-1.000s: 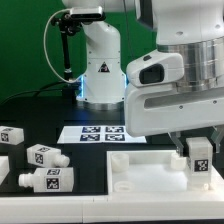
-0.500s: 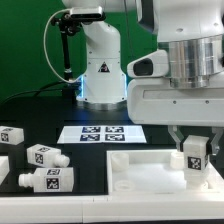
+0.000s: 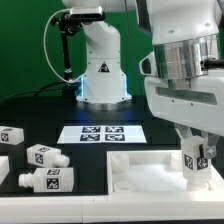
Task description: Assemble one leg
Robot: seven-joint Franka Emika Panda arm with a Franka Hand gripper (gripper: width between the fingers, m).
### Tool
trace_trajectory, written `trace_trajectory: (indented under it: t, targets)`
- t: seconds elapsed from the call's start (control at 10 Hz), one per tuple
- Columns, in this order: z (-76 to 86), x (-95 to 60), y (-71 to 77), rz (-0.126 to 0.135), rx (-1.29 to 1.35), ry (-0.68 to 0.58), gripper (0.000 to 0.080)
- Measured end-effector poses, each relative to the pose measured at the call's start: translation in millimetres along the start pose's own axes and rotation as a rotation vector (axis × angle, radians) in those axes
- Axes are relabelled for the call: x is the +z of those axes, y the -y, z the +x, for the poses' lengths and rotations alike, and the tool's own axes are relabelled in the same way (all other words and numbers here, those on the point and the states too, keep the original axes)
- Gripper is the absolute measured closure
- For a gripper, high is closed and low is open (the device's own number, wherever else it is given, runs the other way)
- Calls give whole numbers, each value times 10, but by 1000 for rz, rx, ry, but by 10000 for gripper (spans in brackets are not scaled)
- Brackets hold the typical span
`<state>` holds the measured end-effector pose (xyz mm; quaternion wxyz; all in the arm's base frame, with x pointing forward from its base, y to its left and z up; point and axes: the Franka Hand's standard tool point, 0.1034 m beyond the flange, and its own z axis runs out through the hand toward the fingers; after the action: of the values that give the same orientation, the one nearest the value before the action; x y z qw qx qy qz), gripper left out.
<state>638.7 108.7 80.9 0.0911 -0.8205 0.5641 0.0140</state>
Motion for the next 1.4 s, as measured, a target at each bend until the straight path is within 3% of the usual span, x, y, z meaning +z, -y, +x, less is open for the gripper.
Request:
trace_trajectory:
  t: [0.1, 0.3, 0.4, 0.5, 0.7, 0.8, 0.9, 1.0, 1.1, 1.3, 1.4]
  targets:
    - [0, 5, 0, 1, -52, 0, 514]
    - [5, 10, -11, -11, -411, -8, 216]
    - [-11, 3, 7, -16, -569, -13, 216]
    - [-9, 8, 5, -23, -755, -16, 162]
    - [1, 8, 2, -25, -867, -16, 152]
    - [1, 13, -1, -33, -978, -20, 152]
    - [-9, 42, -12, -71, -1187, -38, 151]
    - [-30, 67, -17, -84, -1280, -38, 151]
    - [-22, 63, -17, -78, -1243, -37, 161]
    - [-25, 66, -18, -76, -1208, -37, 463]
    - [-27, 67, -19, -74, -1131, -38, 463]
